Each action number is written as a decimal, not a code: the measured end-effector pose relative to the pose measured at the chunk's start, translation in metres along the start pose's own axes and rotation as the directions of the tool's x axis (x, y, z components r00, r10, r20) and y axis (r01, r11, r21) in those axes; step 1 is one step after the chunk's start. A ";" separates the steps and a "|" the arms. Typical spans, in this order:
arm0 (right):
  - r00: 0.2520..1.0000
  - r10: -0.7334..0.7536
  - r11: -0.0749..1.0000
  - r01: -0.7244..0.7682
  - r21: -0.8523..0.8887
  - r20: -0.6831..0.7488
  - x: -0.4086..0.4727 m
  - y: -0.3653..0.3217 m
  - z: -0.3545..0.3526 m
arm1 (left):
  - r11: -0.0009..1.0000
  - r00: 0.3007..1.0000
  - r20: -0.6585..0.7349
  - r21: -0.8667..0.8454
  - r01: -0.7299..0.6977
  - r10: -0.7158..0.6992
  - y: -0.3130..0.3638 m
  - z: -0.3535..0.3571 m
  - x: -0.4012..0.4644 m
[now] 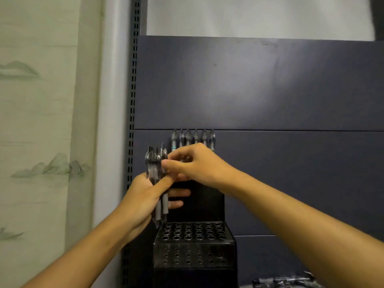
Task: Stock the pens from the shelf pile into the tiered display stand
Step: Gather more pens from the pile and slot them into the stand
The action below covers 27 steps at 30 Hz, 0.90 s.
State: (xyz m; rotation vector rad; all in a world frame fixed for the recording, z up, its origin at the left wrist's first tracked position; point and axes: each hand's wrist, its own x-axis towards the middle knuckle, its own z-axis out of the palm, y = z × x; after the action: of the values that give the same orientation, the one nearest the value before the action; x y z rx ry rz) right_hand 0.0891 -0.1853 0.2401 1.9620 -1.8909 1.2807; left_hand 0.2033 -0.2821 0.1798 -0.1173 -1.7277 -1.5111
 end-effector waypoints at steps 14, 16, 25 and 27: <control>0.978 0.023 0.999 -0.015 0.039 -0.206 0.008 0.001 0.013 | 0.997 0.997 0.033 -0.036 0.067 -0.066 -0.003 -0.010 -0.004; 0.977 0.018 0.999 -0.012 0.031 -0.212 0.010 -0.001 0.012 | 0.995 0.997 0.026 -0.061 0.075 -0.073 -0.003 -0.014 -0.005; 0.911 0.135 0.941 0.005 0.338 -0.391 0.043 -0.018 -0.024 | 0.993 0.994 -0.005 -0.036 0.110 -0.110 -0.001 -0.038 -0.011; 0.883 0.154 0.935 0.015 0.355 -0.443 0.051 -0.018 -0.036 | 0.994 0.993 -0.040 -0.014 0.112 -0.113 -0.003 -0.047 -0.014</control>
State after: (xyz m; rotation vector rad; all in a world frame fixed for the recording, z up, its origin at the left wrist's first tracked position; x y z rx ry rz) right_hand 0.0803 -0.1979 0.3029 1.5168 -1.5861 2.0124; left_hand 0.2347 -0.3176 0.1666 0.0047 -1.7181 -1.5949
